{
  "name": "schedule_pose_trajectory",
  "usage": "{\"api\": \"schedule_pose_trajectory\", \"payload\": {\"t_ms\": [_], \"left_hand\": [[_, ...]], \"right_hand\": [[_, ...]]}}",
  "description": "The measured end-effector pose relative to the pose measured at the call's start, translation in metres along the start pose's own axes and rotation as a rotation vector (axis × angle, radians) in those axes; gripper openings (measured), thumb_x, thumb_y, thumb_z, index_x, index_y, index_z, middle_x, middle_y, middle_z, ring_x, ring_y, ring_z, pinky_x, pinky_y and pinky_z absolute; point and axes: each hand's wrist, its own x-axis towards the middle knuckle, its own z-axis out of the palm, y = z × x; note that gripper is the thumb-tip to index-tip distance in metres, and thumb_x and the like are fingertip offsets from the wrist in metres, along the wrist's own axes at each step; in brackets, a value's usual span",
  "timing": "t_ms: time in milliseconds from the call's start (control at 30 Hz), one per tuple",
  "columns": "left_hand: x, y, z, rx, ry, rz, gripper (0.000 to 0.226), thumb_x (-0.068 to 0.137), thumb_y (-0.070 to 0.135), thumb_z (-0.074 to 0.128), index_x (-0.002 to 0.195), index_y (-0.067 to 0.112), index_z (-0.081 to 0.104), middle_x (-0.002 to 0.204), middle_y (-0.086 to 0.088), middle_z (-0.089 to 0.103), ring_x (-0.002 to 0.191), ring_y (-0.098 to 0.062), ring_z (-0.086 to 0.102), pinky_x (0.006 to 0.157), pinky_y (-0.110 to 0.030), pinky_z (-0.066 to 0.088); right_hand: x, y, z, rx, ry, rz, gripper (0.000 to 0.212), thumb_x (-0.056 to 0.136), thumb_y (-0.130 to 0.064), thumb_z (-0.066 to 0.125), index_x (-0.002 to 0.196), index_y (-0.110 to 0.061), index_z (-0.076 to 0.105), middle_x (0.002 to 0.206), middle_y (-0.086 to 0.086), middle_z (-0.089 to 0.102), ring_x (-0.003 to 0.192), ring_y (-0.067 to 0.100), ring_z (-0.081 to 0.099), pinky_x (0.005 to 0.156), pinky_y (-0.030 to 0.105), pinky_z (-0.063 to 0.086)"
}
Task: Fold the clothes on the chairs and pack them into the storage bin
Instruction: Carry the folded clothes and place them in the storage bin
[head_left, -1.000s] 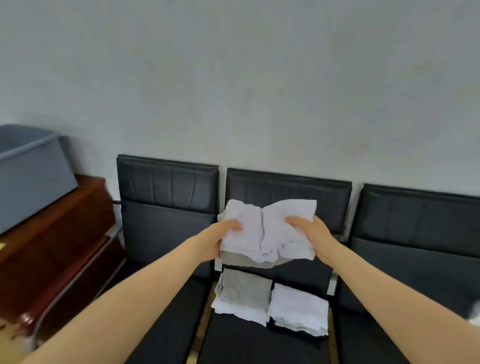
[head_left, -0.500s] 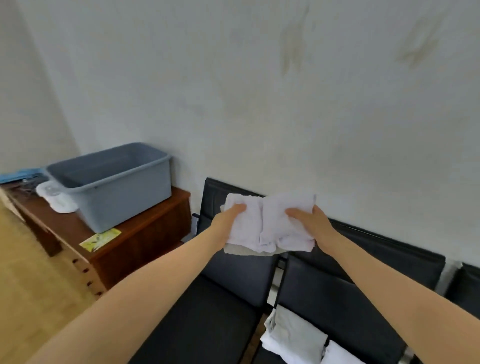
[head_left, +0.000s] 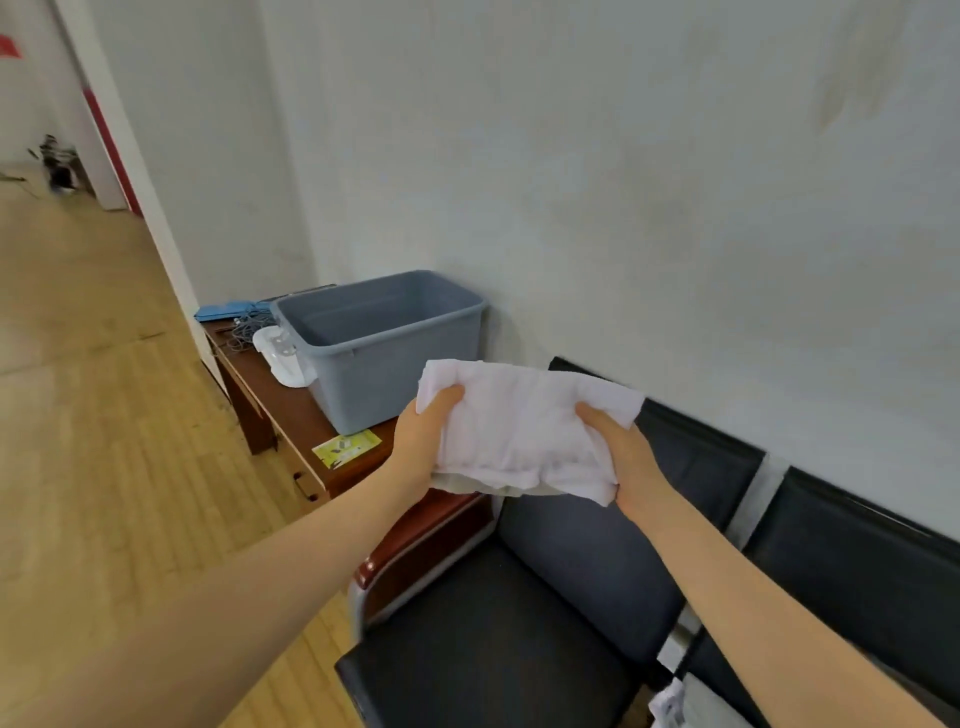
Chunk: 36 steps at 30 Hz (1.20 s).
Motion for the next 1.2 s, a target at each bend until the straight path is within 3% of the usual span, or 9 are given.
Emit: {"api": "schedule_pose_trajectory", "payload": {"t_ms": [100, 267, 400, 467, 600, 733, 933, 1067, 1200], "left_hand": [[0.039, 0.011, -0.049, -0.022, -0.01, -0.088, 0.053, 0.081, 0.052, 0.064, 0.124, 0.022, 0.052, 0.122, 0.0, 0.057, 0.111, -0.024, 0.054, 0.102, -0.043, 0.042], [0.114, 0.03, -0.143, -0.066, -0.086, -0.183, 0.037, 0.08, 0.053, 0.066, 0.105, 0.026, 0.058, 0.109, 0.0, 0.062, 0.1, -0.021, 0.058, 0.093, -0.04, 0.049], [0.17, 0.046, -0.206, -0.044, -0.091, -0.179, 0.063, 0.072, 0.057, 0.07, 0.123, 0.023, 0.053, 0.116, -0.003, 0.062, 0.108, -0.026, 0.058, 0.099, -0.046, 0.047], [0.197, 0.049, -0.235, -0.048, -0.1, -0.188, 0.071, 0.067, 0.059, 0.072, 0.126, 0.024, 0.052, 0.119, -0.004, 0.062, 0.109, -0.027, 0.058, 0.098, -0.048, 0.047], [0.249, 0.055, -0.268, -0.066, -0.133, -0.216, 0.074, 0.064, 0.057, 0.075, 0.127, 0.024, 0.052, 0.119, -0.004, 0.062, 0.108, -0.027, 0.059, 0.098, -0.048, 0.047], [0.312, 0.068, -0.277, -0.095, -0.164, -0.218, 0.062, 0.069, 0.054, 0.073, 0.122, 0.025, 0.056, 0.115, -0.003, 0.065, 0.106, -0.025, 0.061, 0.097, -0.047, 0.048], [0.426, 0.104, -0.273, -0.066, -0.187, -0.215, 0.101, 0.038, 0.065, 0.078, 0.128, 0.026, 0.053, 0.121, -0.004, 0.063, 0.109, -0.026, 0.059, 0.099, -0.047, 0.047], [0.512, 0.133, -0.267, -0.017, -0.215, -0.203, 0.077, 0.058, 0.059, 0.078, 0.122, 0.023, 0.053, 0.117, -0.004, 0.062, 0.11, -0.025, 0.058, 0.1, -0.044, 0.046], [0.578, 0.146, -0.251, 0.011, -0.267, -0.249, 0.038, 0.075, 0.052, 0.072, 0.095, 0.026, 0.053, 0.106, -0.004, 0.061, 0.104, -0.024, 0.058, 0.098, -0.042, 0.048]], "right_hand": [[0.03, 0.016, 0.063, 0.058, 0.004, 0.087, 0.032, 0.087, -0.04, 0.066, 0.11, -0.019, 0.066, 0.106, 0.006, 0.071, 0.1, 0.022, 0.066, 0.09, 0.042, 0.053], [0.073, 0.039, 0.181, 0.028, -0.059, 0.073, 0.058, 0.074, -0.054, 0.071, 0.122, -0.021, 0.064, 0.116, 0.004, 0.069, 0.108, 0.021, 0.064, 0.098, 0.047, 0.05], [0.091, 0.05, 0.254, 0.082, -0.072, 0.077, 0.082, 0.058, -0.062, 0.073, 0.13, -0.025, 0.058, 0.121, -0.002, 0.067, 0.112, 0.019, 0.063, 0.098, 0.045, 0.049], [0.103, 0.054, 0.286, 0.056, -0.092, 0.095, 0.073, 0.064, -0.059, 0.07, 0.128, -0.024, 0.058, 0.118, 0.001, 0.068, 0.111, 0.02, 0.063, 0.094, 0.044, 0.051], [0.135, 0.059, 0.336, 0.015, -0.067, 0.134, 0.021, 0.096, -0.038, 0.049, 0.108, -0.025, 0.06, 0.1, -0.002, 0.066, 0.099, 0.017, 0.061, 0.07, 0.033, 0.048], [0.183, 0.058, 0.367, 0.054, -0.028, 0.106, 0.028, 0.094, -0.035, 0.055, 0.114, -0.017, 0.06, 0.102, 0.001, 0.069, 0.094, 0.018, 0.066, 0.069, 0.032, 0.051], [0.285, 0.057, 0.418, 0.165, 0.053, 0.1, 0.031, 0.094, -0.035, 0.058, 0.118, -0.015, 0.058, 0.102, 0.005, 0.068, 0.09, 0.02, 0.066, 0.072, 0.035, 0.053], [0.357, 0.053, 0.452, 0.21, 0.118, 0.126, 0.048, 0.082, -0.045, 0.068, 0.124, -0.021, 0.061, 0.11, 0.002, 0.071, 0.103, 0.021, 0.066, 0.092, 0.043, 0.053], [0.414, 0.048, 0.471, 0.076, 0.204, 0.103, 0.036, 0.089, -0.043, 0.061, 0.116, -0.02, 0.063, 0.105, 0.003, 0.07, 0.097, 0.021, 0.065, 0.081, 0.037, 0.053]]}}
